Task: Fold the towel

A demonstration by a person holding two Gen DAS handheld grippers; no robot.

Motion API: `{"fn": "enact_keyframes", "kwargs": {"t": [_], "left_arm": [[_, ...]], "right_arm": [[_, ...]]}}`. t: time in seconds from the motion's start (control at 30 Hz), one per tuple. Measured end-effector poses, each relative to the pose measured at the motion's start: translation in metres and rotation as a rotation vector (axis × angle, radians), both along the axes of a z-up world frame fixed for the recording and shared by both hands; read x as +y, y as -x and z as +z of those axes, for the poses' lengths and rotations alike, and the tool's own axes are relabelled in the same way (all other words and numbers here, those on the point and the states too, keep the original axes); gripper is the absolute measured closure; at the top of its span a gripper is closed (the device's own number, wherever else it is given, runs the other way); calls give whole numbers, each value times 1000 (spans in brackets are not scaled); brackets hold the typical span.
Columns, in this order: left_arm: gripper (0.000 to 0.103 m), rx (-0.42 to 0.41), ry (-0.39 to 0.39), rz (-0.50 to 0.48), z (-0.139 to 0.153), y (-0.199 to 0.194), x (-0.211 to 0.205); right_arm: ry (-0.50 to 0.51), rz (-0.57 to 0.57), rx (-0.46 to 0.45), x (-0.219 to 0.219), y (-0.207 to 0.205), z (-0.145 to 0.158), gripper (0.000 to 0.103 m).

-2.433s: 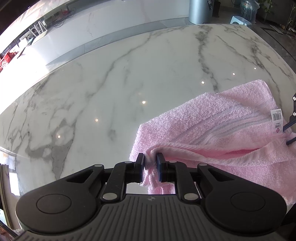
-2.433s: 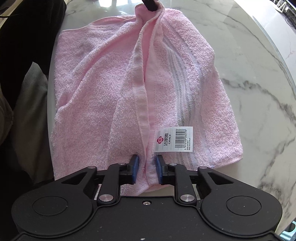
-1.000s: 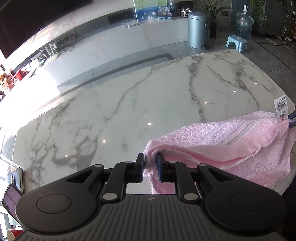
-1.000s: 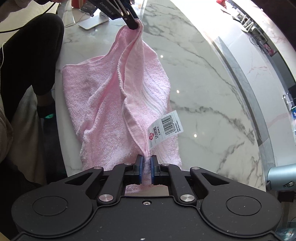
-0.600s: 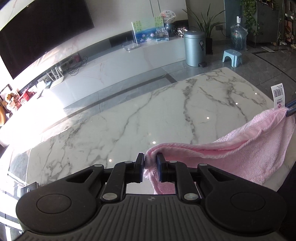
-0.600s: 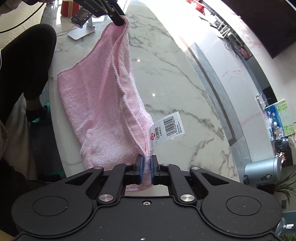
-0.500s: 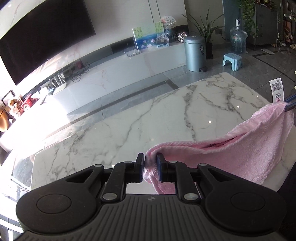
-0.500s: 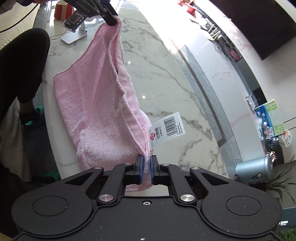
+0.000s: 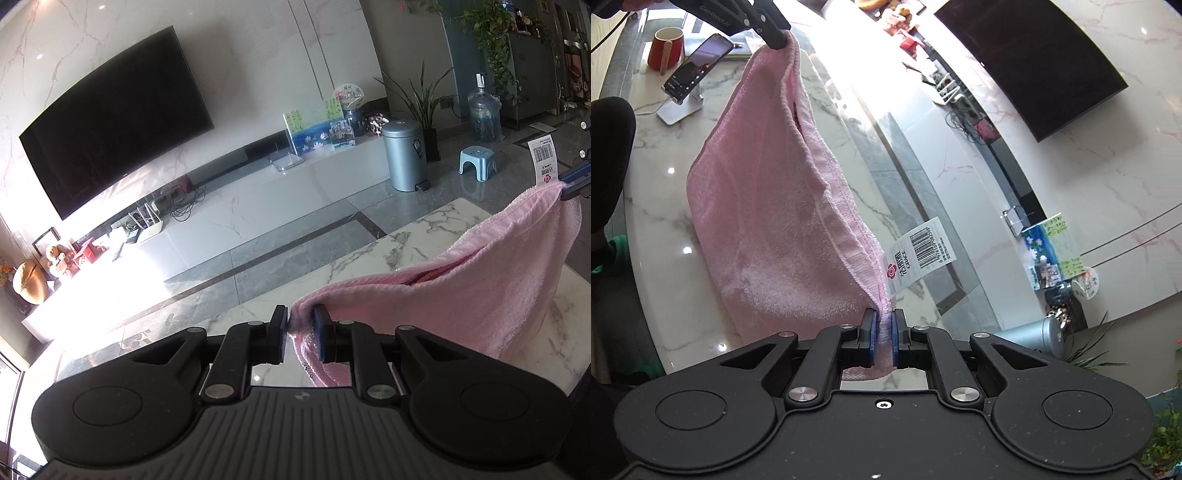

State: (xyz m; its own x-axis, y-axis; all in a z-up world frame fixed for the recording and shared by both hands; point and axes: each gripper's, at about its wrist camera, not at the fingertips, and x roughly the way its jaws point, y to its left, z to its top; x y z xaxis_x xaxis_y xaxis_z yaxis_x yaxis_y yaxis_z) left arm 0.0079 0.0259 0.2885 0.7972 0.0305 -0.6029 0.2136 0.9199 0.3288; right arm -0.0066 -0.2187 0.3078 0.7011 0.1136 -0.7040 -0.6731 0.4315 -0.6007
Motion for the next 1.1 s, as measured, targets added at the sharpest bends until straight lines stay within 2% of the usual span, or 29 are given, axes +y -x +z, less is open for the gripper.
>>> {"fn": "enact_keyframes", "kwargs": {"t": [0.3, 0.7, 0.9, 1.1], "left_arm": [[88, 17, -39, -1, 3, -27, 0], [88, 40, -112, -11, -1, -107, 0], [88, 21, -171, -16, -1, -140, -4], [88, -9, -194, -16, -4, -152, -7]], "right_arm": [[19, 1, 0, 4, -34, -2, 97], [18, -26, -13, -1, -121, -10, 97], [22, -39, -47, 0, -161, -8, 97], [11, -60, -85, -1, -180, -4, 97]]}}
